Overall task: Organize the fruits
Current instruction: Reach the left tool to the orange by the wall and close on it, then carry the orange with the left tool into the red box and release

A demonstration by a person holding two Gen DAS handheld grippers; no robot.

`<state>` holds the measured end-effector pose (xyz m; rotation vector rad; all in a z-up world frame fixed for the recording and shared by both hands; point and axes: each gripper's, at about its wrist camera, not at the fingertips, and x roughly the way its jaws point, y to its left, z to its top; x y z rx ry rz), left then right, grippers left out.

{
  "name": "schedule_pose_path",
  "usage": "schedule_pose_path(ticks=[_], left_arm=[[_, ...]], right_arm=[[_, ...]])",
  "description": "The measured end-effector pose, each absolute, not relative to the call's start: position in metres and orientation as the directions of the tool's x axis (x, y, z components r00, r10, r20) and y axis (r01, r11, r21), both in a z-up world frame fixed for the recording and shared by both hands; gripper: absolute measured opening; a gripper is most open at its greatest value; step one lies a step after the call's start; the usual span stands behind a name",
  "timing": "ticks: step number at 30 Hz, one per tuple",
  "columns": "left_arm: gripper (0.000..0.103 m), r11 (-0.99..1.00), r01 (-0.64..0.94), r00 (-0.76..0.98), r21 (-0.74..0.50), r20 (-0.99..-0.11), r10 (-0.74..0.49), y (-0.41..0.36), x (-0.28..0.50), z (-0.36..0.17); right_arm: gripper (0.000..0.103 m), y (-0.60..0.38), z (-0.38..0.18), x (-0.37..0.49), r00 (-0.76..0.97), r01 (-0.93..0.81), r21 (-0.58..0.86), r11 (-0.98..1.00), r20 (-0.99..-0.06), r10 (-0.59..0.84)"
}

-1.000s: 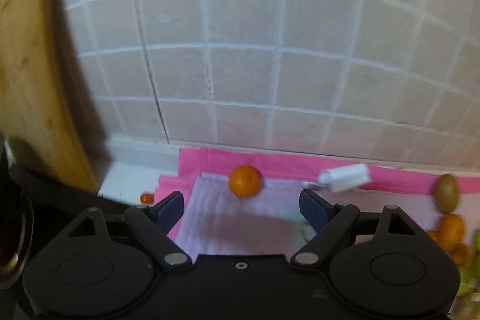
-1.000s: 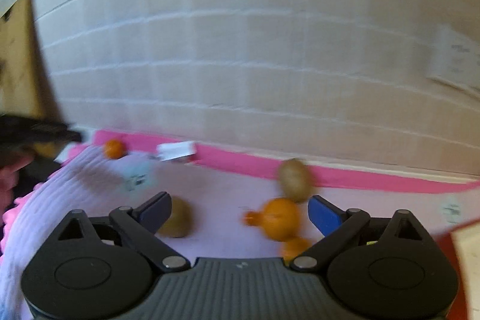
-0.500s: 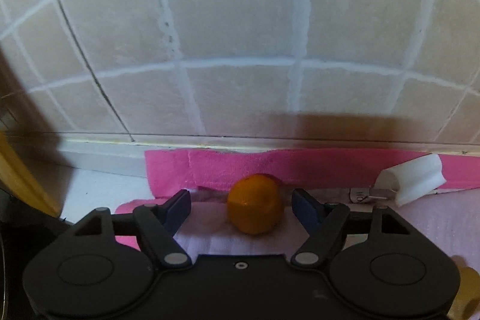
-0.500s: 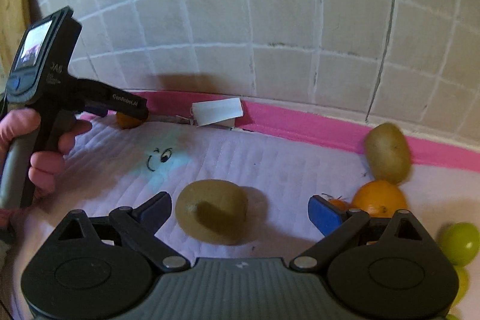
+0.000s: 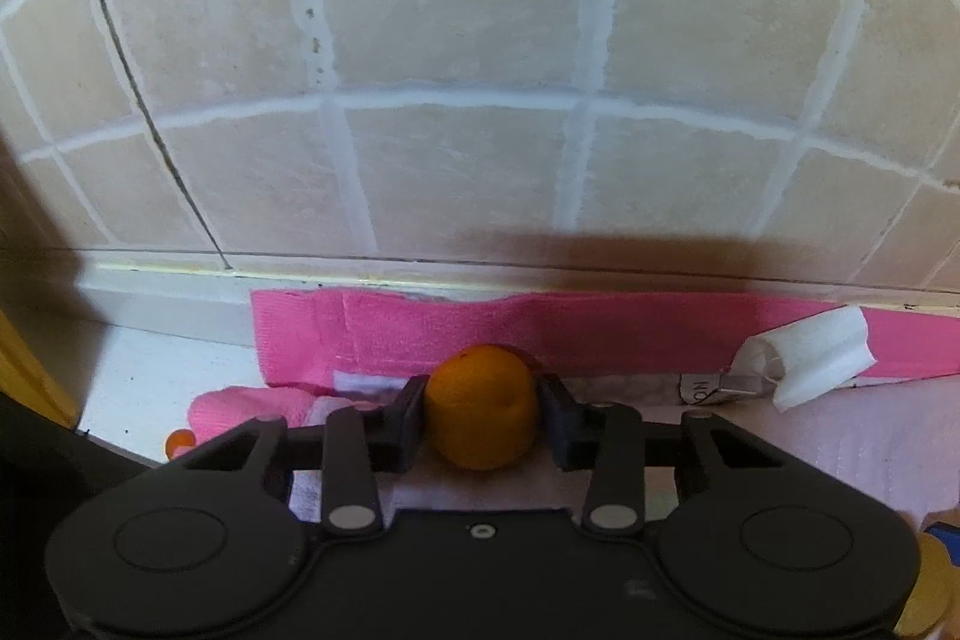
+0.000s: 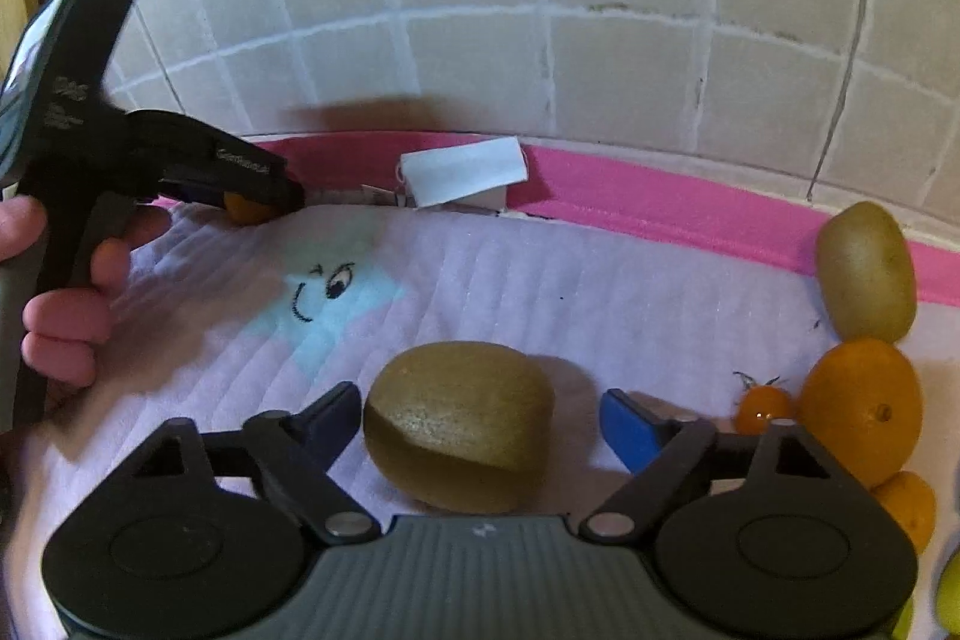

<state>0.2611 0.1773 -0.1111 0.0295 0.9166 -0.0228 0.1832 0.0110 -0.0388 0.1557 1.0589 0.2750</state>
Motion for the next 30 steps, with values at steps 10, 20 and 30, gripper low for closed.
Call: schedule_pose_path(ticks=[10, 20, 30], left_arm=[[0.046, 1.0, 0.028, 0.64, 0.007, -0.768, -0.012, 0.182, 0.254, -0.102], [0.046, 0.988, 0.114, 0.76, 0.1, -0.649, -0.023, 0.143, 0.186, -0.019], [0.046, 0.92, 0.389, 0.825, 0.057, -0.467, -0.32, 0.026, 0.111, 0.085]], right_arm=[[0.067, 0.013, -0.034, 0.18, 0.443, -0.207, 0.286, 0.935, -0.825, 0.351], [0.067, -0.034, 0.037, 0.143, 0.544, -0.143, 0.333, 0.932, -0.76, 0.355], [0.067, -0.156, 0.123, 0.059, 0.711, 0.082, 0.31, 0.947, -0.684, 0.162]])
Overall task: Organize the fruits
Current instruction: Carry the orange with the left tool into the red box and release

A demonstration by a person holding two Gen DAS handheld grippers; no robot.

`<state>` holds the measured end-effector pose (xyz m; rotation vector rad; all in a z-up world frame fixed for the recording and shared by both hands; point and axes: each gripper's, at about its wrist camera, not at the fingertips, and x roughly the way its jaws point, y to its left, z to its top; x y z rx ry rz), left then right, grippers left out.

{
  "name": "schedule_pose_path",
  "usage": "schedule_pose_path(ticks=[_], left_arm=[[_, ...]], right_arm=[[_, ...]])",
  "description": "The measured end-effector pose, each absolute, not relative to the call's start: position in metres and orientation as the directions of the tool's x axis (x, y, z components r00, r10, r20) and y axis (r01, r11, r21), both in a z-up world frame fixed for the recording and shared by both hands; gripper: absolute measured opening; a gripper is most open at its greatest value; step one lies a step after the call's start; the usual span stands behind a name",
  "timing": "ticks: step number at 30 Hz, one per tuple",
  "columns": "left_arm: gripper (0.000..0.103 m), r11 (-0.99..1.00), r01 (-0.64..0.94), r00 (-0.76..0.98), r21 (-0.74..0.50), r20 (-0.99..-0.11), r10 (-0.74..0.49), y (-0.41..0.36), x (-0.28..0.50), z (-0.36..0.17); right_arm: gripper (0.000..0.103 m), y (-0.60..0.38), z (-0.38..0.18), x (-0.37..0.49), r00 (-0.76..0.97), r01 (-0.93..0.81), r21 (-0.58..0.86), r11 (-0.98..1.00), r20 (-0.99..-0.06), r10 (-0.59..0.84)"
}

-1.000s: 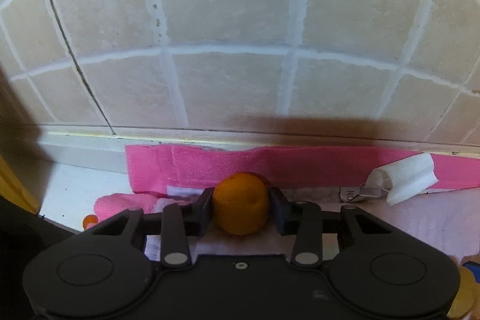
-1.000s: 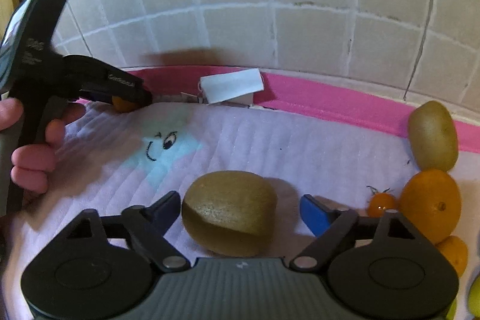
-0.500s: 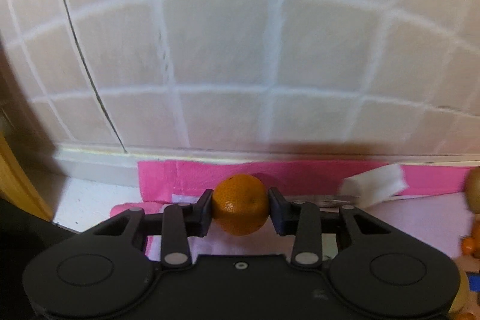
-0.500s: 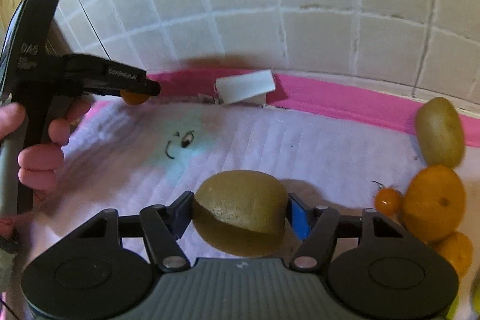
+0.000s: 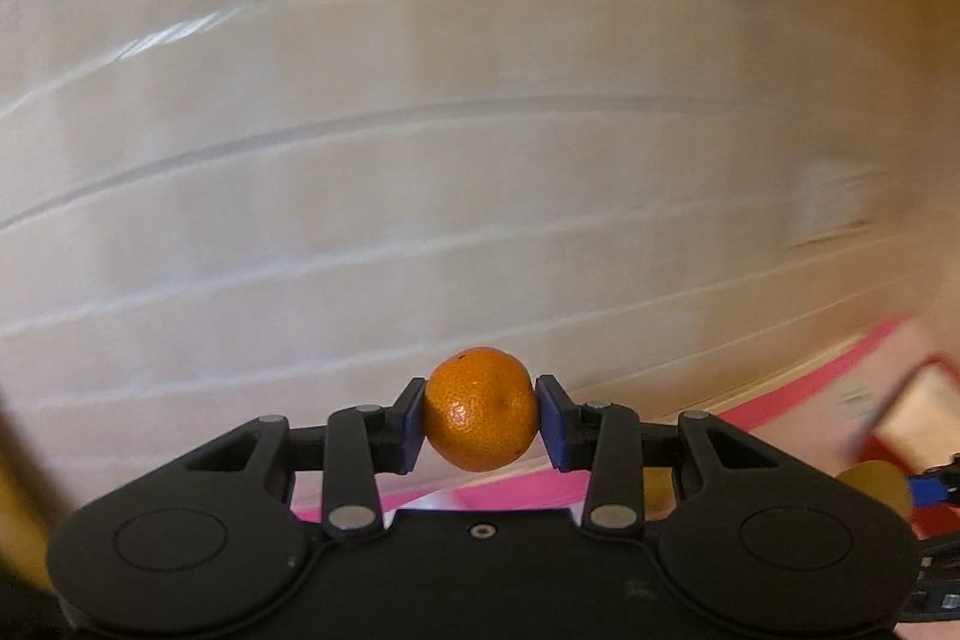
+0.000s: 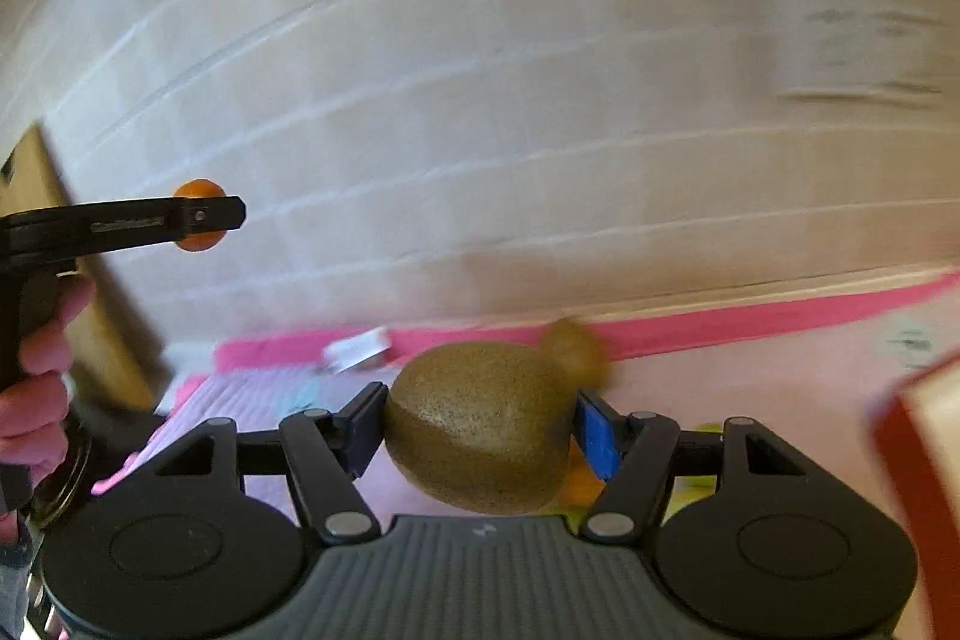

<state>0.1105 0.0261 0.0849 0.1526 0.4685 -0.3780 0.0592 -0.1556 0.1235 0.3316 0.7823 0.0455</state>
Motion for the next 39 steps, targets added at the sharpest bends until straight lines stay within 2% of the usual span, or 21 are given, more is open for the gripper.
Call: schedule_pose_path(ticks=[7, 14, 16, 17, 18, 19, 22, 23, 24, 27, 30, 32, 39], left_arm=[[0.046, 0.773, 0.634, 0.693, 0.0, -0.444, -0.569, -0.11, 0.092, 0.105], [0.046, 0.598, 0.791, 0.446, -0.131, -0.544, -0.71, -0.244, 0.092, 0.071], [0.046, 0.566, 0.81, 0.387, -0.155, -0.584, -0.713, -0.283, 0.092, 0.053], [0.046, 0.552, 0.818, 0.358, -0.162, -0.608, -0.709, -0.304, 0.091, 0.044], [0.046, 0.539, 0.825, 0.331, -0.167, -0.631, -0.701, -0.321, 0.092, 0.033], [0.046, 0.531, 0.83, 0.312, -0.168, -0.649, -0.694, -0.331, 0.091, 0.027], [0.046, 0.518, 0.836, 0.257, -0.179, -0.707, -0.659, -0.366, 0.088, -0.002], [0.046, 0.523, 0.834, 0.252, -0.178, -0.72, -0.647, -0.377, 0.091, -0.012], [0.046, 0.526, 0.831, 0.243, -0.184, -0.729, -0.64, -0.382, 0.093, -0.022], [0.046, 0.542, 0.817, 0.228, -0.195, -0.755, -0.614, -0.386, 0.105, -0.042], [0.046, 0.532, 0.825, 0.198, -0.19, -0.785, -0.587, -0.391, 0.11, -0.058], [0.046, 0.508, 0.841, 0.17, -0.185, -0.802, -0.572, -0.402, 0.106, -0.071], [0.046, 0.454, 0.874, 0.117, -0.174, -0.831, -0.543, -0.423, 0.085, -0.094]], right_arm=[[0.067, -0.271, 0.15, -0.017, 0.727, 0.343, 0.246, 0.907, -0.681, -0.09], [0.067, -0.371, 0.129, -0.076, 0.644, 0.558, 0.205, 0.804, -0.719, -0.263], [0.067, -0.388, 0.115, -0.084, 0.619, 0.592, 0.204, 0.78, -0.735, -0.277], [0.063, -0.399, 0.108, -0.087, 0.605, 0.613, 0.206, 0.763, -0.744, -0.285], [0.058, -0.405, 0.103, -0.09, 0.596, 0.625, 0.204, 0.754, -0.748, -0.291], [0.047, -0.41, 0.096, -0.086, 0.592, 0.627, 0.207, 0.751, -0.753, -0.287], [0.044, -0.425, 0.064, -0.076, 0.517, 0.651, 0.162, 0.742, -0.81, -0.277], [0.032, -0.428, 0.053, -0.07, 0.507, 0.637, 0.169, 0.752, -0.826, -0.244], [0.026, -0.434, 0.044, -0.07, 0.517, 0.632, 0.21, 0.746, -0.831, -0.204], [0.025, -0.447, 0.019, -0.077, 0.494, 0.616, 0.248, 0.748, -0.861, -0.122], [0.028, -0.448, 0.008, -0.09, 0.491, 0.624, 0.247, 0.741, -0.862, -0.125], [0.025, -0.451, -0.001, -0.099, 0.474, 0.64, 0.235, 0.732, -0.87, -0.136], [0.027, -0.462, 0.0, -0.097, 0.457, 0.645, 0.224, 0.731, -0.879, -0.134]])
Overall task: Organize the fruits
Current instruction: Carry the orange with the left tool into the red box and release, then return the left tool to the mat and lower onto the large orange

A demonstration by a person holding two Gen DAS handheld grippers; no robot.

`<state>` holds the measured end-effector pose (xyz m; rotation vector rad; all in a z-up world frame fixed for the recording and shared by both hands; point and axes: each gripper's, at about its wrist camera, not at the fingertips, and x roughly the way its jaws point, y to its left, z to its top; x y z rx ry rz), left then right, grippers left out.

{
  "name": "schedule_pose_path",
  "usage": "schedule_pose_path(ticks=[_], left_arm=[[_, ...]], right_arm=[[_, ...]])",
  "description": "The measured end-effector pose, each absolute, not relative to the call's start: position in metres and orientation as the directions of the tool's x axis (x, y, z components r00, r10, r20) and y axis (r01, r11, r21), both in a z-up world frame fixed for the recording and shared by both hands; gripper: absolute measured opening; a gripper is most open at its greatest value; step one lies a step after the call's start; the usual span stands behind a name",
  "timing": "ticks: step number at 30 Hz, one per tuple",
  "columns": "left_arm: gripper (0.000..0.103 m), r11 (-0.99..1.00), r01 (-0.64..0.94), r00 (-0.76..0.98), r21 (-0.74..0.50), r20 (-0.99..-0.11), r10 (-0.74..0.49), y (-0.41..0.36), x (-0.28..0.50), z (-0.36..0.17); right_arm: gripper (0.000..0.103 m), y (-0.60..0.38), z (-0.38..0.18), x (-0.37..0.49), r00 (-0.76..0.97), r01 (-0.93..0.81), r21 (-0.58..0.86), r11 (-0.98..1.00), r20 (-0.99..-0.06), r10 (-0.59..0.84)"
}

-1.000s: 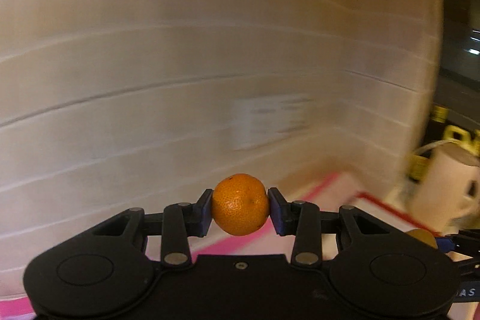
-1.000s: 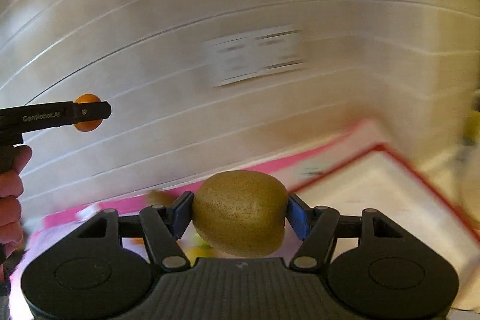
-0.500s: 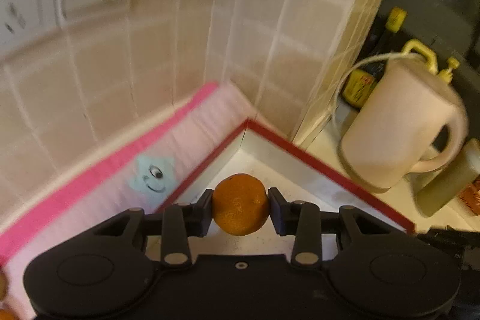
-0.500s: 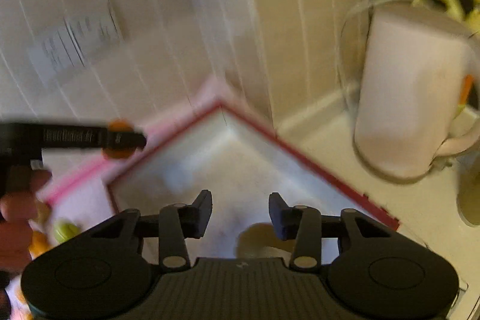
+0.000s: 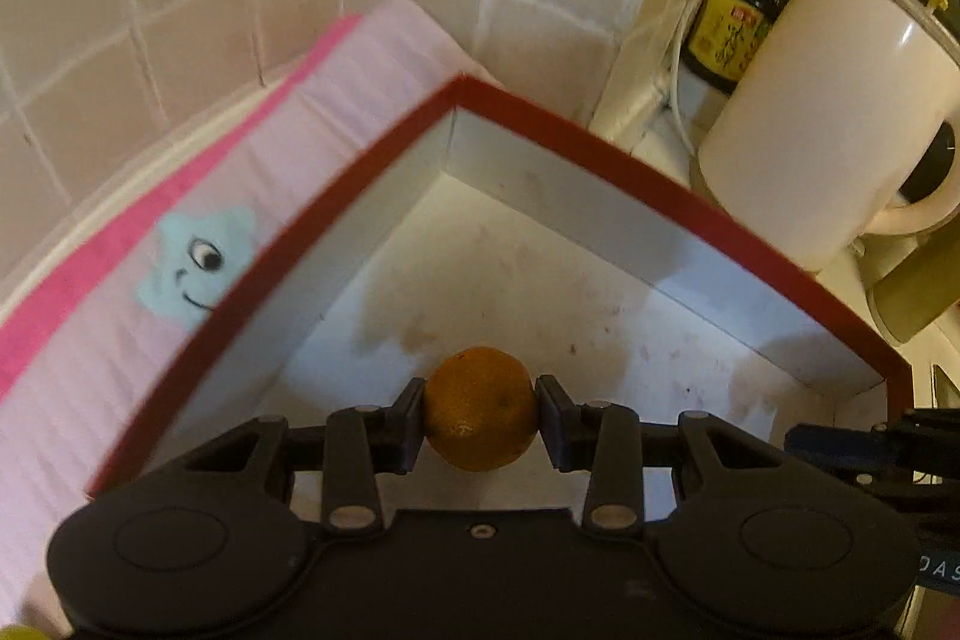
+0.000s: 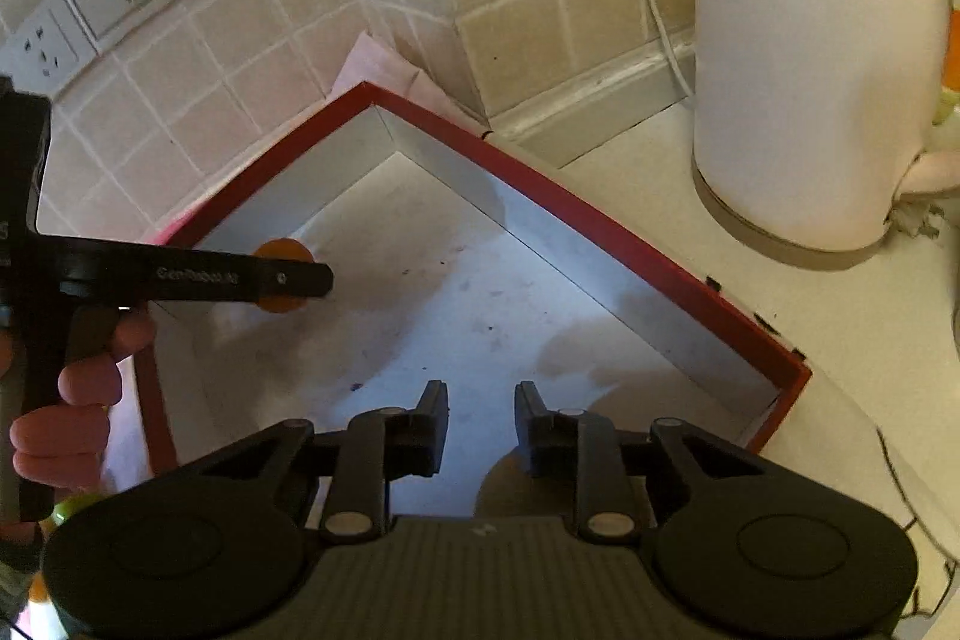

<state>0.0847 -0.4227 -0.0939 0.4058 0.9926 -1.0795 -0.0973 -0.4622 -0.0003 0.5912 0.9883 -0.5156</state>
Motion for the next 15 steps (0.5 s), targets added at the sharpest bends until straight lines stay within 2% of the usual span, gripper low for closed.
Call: schedule_pose_path(ticks=[1, 3, 5, 7, 8, 10, 14, 15], left_arm=[[0.046, 0.454, 0.872, 0.102, -0.186, -0.836, -0.539, -0.422, 0.084, -0.096], [0.047, 0.456, 0.87, 0.097, -0.188, -0.841, -0.532, -0.42, 0.084, -0.094], [0.047, 0.458, 0.87, 0.096, -0.185, -0.847, -0.524, -0.419, 0.083, -0.09], [0.047, 0.461, 0.869, 0.093, -0.183, -0.853, -0.513, -0.419, 0.082, -0.087], [0.049, 0.457, 0.871, 0.091, -0.181, -0.855, -0.511, -0.419, 0.081, -0.086], [0.079, 0.459, 0.87, 0.096, -0.182, -0.849, -0.519, -0.414, 0.078, -0.08], [0.081, 0.47, 0.859, 0.107, -0.202, -0.828, -0.551, -0.395, 0.074, -0.063], [0.081, 0.478, 0.857, 0.124, -0.194, -0.823, -0.555, -0.388, 0.072, -0.058]], right_arm=[[0.028, -0.462, 0.001, -0.097, 0.462, 0.643, 0.232, 0.73, -0.877, -0.128], [0.038, -0.463, 0.004, -0.096, 0.467, 0.649, 0.226, 0.726, -0.872, -0.147], [0.062, -0.46, 0.008, -0.095, 0.451, 0.658, 0.178, 0.732, -0.871, -0.193], [0.071, -0.455, 0.015, -0.096, 0.438, 0.664, 0.129, 0.737, -0.865, -0.244], [0.073, -0.453, 0.018, -0.097, 0.442, 0.661, 0.122, 0.74, -0.86, -0.254], [0.08, -0.451, 0.025, -0.098, 0.446, 0.668, 0.113, 0.735, -0.852, -0.274], [0.098, -0.446, 0.039, -0.101, 0.456, 0.695, 0.089, 0.713, -0.822, -0.342], [0.098, -0.445, 0.043, -0.102, 0.459, 0.706, 0.092, 0.702, -0.815, -0.354]])
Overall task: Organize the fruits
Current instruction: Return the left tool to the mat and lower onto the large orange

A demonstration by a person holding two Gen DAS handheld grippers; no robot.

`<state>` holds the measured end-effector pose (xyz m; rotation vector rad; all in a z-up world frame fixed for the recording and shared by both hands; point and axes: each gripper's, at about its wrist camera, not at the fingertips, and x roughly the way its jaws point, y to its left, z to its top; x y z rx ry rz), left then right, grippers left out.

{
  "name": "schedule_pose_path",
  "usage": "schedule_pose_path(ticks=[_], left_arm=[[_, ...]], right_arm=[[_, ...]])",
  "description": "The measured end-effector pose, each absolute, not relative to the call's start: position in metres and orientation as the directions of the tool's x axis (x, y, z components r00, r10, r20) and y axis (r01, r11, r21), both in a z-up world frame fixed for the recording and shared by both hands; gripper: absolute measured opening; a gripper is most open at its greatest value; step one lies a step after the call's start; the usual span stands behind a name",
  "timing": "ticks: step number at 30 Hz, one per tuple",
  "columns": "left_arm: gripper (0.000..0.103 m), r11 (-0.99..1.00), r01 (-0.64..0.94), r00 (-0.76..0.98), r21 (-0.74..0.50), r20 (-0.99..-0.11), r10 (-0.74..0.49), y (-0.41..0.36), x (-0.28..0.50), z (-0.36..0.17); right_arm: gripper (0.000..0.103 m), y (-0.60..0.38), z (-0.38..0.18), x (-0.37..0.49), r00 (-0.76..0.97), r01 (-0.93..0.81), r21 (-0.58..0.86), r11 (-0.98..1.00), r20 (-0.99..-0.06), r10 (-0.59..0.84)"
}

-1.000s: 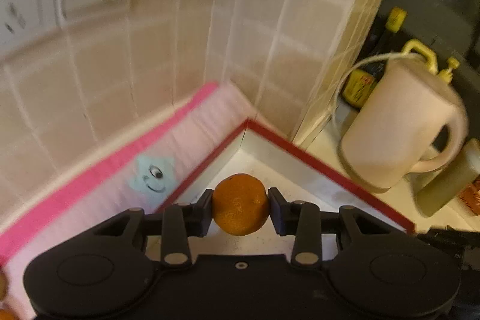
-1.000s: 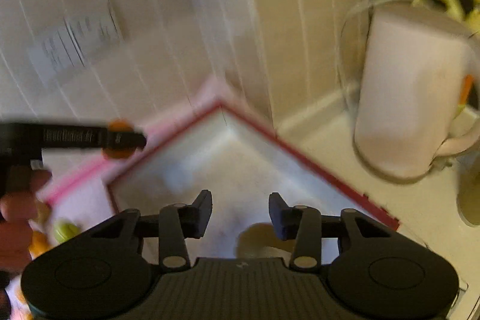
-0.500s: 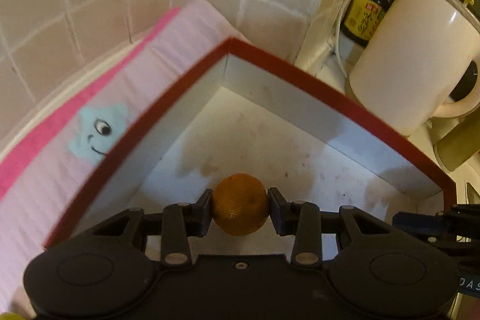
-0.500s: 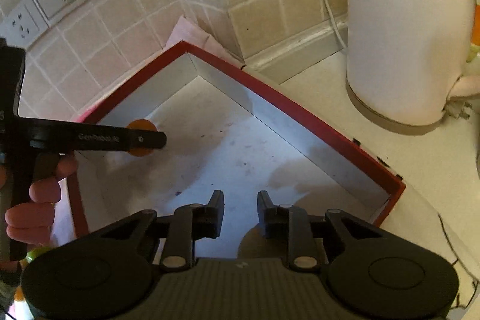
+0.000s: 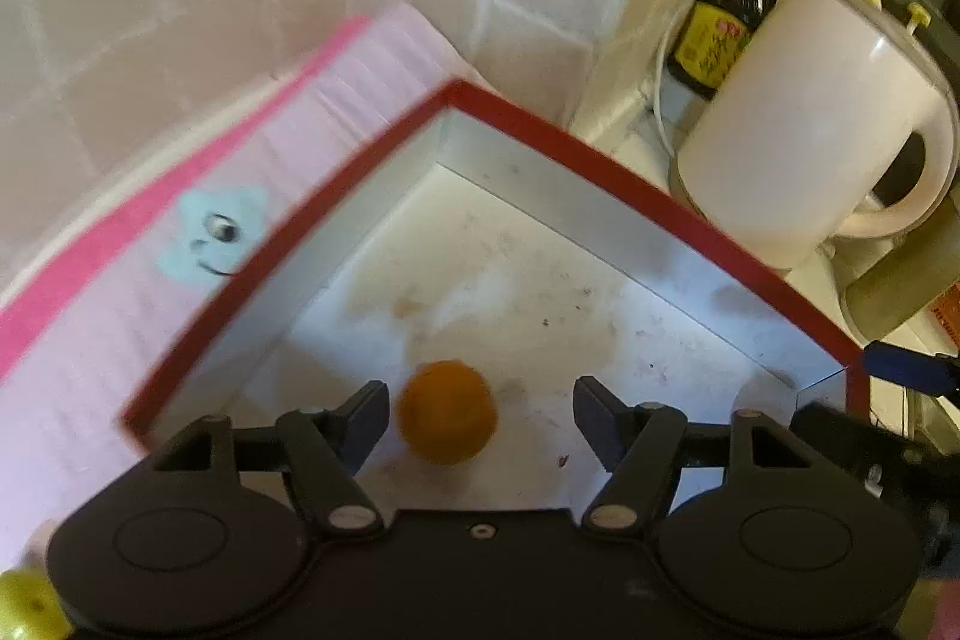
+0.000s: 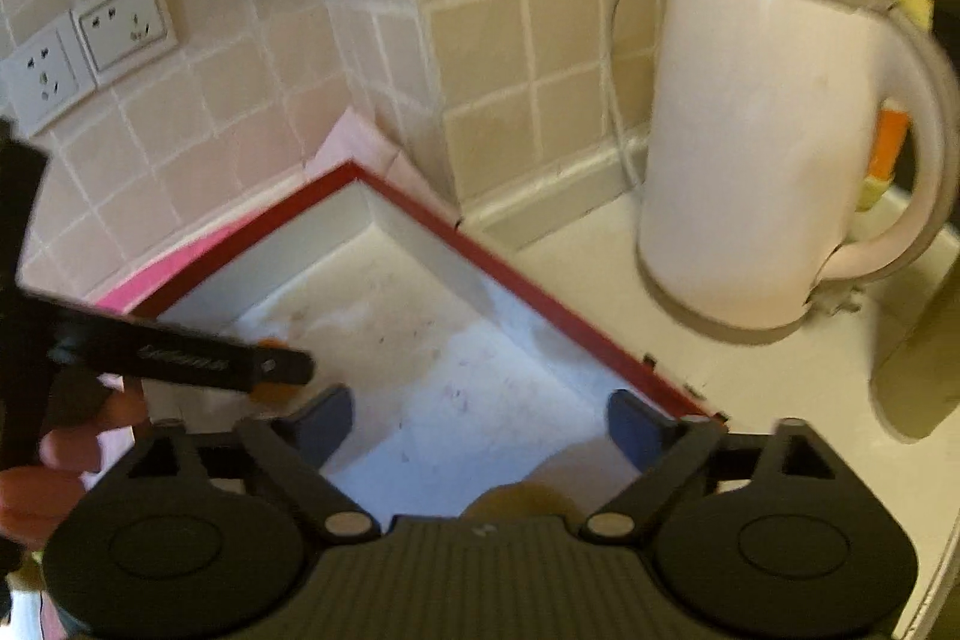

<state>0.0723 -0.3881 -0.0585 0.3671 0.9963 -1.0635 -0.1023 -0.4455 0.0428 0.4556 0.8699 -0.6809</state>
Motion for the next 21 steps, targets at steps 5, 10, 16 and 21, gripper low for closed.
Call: schedule_pose_path(ticks=[5, 10, 16, 21], left_arm=[[0.081, 0.536, 0.813, 0.195, -0.226, -0.763, -0.617, -0.335, 0.071, -0.025], [0.081, 0.684, 0.693, 0.37, -0.228, -0.702, -0.609, -0.256, 0.077, 0.009], [0.081, 0.812, 0.576, 0.562, -0.094, -0.676, -0.477, -0.153, 0.078, 0.048], [0.082, 0.913, 0.407, 0.741, 0.032, -0.595, -0.31, -0.067, 0.067, 0.087]], right_arm=[[0.1, -0.434, 0.065, -0.106, 0.475, 0.753, 0.11, 0.648, -0.773, -0.421], [0.1, -0.412, 0.082, -0.099, 0.535, 0.709, 0.144, 0.69, -0.748, -0.393], [0.099, -0.367, 0.105, -0.075, 0.568, 0.598, 0.077, 0.798, -0.743, -0.354], [0.099, -0.321, 0.125, -0.055, 0.609, 0.538, -0.054, 0.841, -0.664, -0.433]])
